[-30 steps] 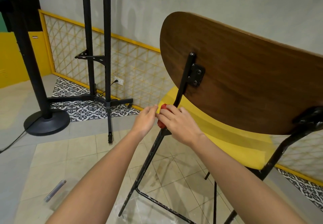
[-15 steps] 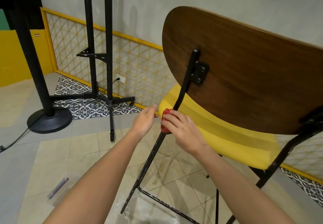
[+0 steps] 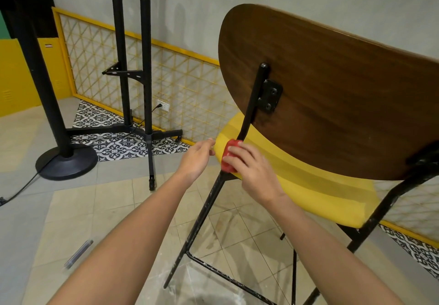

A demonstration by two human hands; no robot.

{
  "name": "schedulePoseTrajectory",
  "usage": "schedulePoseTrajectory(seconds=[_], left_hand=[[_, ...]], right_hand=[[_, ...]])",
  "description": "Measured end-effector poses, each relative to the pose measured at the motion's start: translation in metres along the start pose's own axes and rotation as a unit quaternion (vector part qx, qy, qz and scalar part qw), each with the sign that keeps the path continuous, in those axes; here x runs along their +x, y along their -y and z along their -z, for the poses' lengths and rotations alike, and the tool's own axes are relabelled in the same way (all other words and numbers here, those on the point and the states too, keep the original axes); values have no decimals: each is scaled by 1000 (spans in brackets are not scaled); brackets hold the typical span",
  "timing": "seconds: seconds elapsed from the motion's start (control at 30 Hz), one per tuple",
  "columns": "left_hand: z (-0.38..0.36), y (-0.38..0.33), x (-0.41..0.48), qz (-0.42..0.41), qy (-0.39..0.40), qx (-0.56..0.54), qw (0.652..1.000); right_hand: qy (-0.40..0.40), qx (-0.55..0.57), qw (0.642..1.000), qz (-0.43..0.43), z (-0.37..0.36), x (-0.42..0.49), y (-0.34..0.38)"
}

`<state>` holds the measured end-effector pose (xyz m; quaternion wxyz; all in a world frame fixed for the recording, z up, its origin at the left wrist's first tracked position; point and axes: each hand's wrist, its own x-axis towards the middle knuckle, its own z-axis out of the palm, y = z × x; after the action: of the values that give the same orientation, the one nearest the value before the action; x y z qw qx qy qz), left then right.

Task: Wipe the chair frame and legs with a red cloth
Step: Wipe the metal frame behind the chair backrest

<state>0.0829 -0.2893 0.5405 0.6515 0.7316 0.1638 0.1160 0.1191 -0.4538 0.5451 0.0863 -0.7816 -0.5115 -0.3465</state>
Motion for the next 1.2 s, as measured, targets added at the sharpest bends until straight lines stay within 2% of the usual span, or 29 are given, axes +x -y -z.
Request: schedulePoseTrajectory(seconds=[0.1,0.2,0.4,0.57,0.63,0.77,0.83,1.07,1.2], left_hand=[[-3,-3,1,2,1,-4,1000],[-7,-4,-1,-2,9,-3,1000],[-7,1,-5,-6,11,-8,1000],[-6,4,-4,-5,12,-6,1000],[-4,7,-4,0,11,-7,1000],[-3,14,-6,7,6,-9,1000],[-4,17,-7,14,10,-8,1000],[-8,25,-12,18,13,3,1000],[-5,34,-14,16,-1,3,1000]], right_hand=[[-48,18,997,-61,3,3,-3],[-24,34,996,-75,0,-1,1],[53,26,998,-29,0,-14,6],[27,55,994,-87,3,-11,9],[39,49,995,-72,-1,-14,10],[116,-14,993,17,-8,-24,19],[134,-40,990,22,-8,-25,25],[76,-15,997,-25,-5,-20,19],[118,-49,992,23,-8,-26,20]])
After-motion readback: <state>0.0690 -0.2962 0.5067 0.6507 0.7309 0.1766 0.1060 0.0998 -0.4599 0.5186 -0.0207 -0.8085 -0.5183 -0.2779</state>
